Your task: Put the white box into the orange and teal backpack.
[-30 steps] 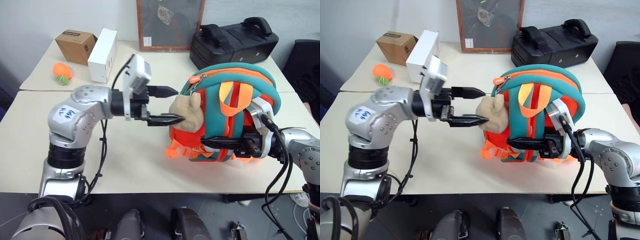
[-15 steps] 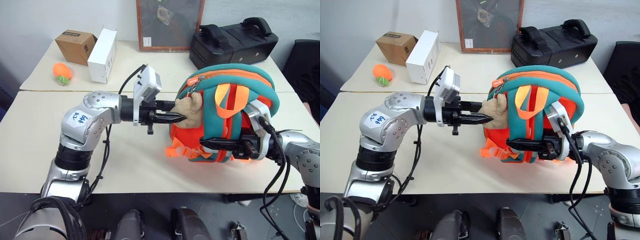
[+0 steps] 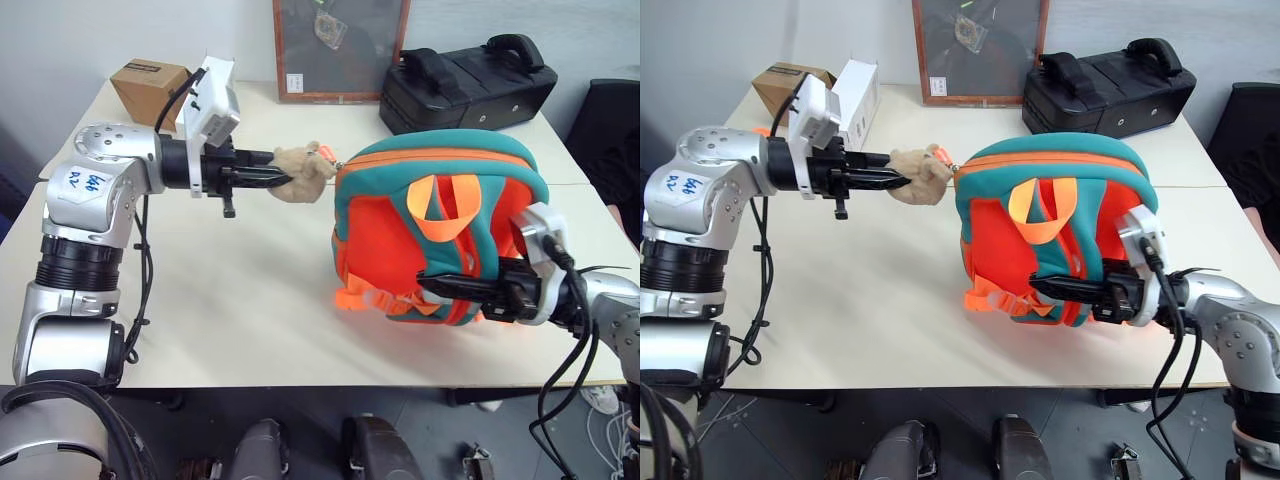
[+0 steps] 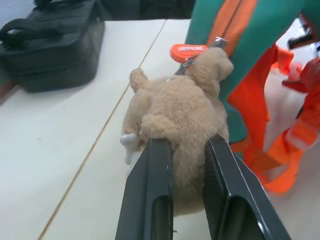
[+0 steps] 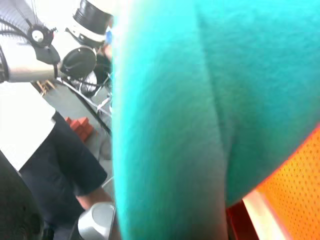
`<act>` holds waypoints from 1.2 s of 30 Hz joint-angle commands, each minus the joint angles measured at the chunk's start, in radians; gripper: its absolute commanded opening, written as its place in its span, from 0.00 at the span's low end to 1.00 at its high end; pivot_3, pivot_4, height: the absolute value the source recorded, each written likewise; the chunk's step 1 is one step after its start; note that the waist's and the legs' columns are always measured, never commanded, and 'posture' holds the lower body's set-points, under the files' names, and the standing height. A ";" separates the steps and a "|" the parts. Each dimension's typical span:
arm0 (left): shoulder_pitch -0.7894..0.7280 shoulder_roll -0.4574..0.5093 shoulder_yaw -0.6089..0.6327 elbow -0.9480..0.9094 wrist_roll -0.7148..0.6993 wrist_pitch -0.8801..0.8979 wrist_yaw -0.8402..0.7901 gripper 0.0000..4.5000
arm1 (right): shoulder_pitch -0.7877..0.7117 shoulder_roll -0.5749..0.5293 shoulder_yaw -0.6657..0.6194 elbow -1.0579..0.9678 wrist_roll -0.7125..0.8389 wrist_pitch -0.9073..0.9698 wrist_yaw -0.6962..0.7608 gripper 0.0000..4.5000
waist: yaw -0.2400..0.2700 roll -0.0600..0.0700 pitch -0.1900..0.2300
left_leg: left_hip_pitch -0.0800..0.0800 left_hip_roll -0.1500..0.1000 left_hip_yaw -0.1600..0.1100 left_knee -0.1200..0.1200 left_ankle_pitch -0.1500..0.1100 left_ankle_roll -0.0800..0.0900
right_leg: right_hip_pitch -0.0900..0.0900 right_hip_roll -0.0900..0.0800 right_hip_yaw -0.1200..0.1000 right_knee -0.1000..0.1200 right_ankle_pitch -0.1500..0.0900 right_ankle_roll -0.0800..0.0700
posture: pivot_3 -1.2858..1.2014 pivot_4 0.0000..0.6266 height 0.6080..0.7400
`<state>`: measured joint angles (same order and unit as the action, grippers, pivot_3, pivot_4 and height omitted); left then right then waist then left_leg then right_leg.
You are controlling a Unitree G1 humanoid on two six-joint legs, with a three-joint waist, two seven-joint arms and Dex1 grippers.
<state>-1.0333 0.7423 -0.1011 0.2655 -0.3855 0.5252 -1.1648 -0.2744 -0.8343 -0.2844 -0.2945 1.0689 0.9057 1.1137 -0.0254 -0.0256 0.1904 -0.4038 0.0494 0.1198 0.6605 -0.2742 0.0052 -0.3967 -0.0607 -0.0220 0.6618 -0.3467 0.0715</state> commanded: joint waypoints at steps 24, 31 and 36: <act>0.186 -0.211 -0.132 0.153 0.267 -0.228 0.135 0.14 | 0.079 0.041 -0.031 -0.207 0.011 -0.111 -0.120 0.00 | 0.004 0.000 0.000 | 0.000 0.000 0.000 0.000 -0.001 0.003 | 0.000 -0.001 0.000 0.000 0.000 0.000 | 0.52 0.24 1.00; 0.253 -0.154 0.014 0.029 0.118 -0.065 0.072 0.38 | 0.166 -0.017 -0.060 -0.115 -0.136 -0.167 -0.112 0.52 | -0.002 0.000 0.000 | 0.000 0.000 0.000 0.000 0.000 0.001 | 0.000 0.000 0.000 0.001 0.000 0.000 | 0.52 0.24 1.00; 0.412 -0.028 0.147 -0.183 -0.006 0.063 0.037 0.74 | 0.256 -0.131 -0.206 0.055 -0.182 -0.204 0.028 0.91 | -0.002 0.000 0.000 | 0.000 0.000 0.000 0.000 0.000 0.001 | 0.000 0.000 0.001 0.001 0.000 0.000 | 0.52 0.24 1.00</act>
<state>-0.6383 0.6823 -0.0169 0.1637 -0.3367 0.5521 -1.1115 -0.0289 -0.9308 -0.4120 -0.2731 0.8980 0.7261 1.0851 -0.0279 -0.0255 0.1903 -0.4033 0.0497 0.1198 0.6602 -0.2743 0.0058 -0.3967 -0.0612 -0.0214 0.6623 -0.3466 0.0718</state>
